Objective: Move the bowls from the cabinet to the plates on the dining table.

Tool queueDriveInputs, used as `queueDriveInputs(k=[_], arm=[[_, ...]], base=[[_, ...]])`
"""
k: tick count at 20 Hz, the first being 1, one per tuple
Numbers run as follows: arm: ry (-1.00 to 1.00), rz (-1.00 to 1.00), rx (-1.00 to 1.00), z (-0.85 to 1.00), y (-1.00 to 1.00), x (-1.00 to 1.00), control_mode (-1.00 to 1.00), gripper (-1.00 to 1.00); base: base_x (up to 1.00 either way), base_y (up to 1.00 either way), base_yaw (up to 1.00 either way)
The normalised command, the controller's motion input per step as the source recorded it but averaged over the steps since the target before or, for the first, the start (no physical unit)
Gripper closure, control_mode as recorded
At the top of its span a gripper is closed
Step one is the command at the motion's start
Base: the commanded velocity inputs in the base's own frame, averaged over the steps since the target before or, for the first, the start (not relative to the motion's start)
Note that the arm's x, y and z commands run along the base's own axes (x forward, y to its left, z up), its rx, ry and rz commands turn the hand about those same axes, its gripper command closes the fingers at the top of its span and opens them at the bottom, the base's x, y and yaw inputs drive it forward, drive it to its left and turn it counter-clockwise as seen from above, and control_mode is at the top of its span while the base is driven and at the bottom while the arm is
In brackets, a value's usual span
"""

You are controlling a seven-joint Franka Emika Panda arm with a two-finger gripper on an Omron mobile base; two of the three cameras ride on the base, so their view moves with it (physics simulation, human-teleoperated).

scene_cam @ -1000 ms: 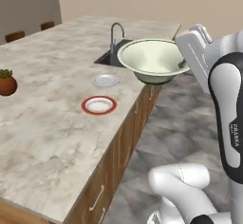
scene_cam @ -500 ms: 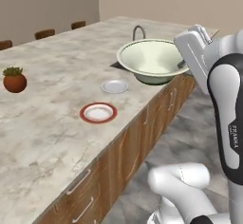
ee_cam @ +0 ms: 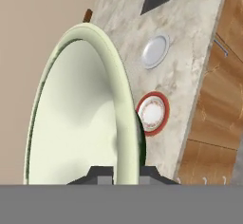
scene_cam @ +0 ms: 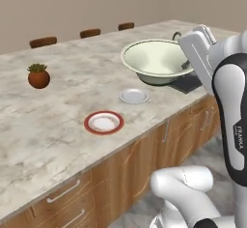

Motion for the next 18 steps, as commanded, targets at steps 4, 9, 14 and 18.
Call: queueDriveInputs(k=[4, 9, 14, 18], arm=[[0.00, 0.00, 0.00, 0.00, 0.00, 0.00, 1.00, 1.00], [0.00, 0.00, 0.00, 0.00, 0.00, 0.00, 1.00, 1.00], [0.00, 0.00, 0.00, 0.00, 0.00, 0.00, 1.00, 1.00], [0.00, 0.00, 0.00, 0.00, 0.00, 0.00, 1.00, 1.00]], base=[[0.43, -0.62, 0.55], [0.50, -0.75, 0.51], [0.82, -0.82, 0.39], [0.96, -0.38, 0.20]])
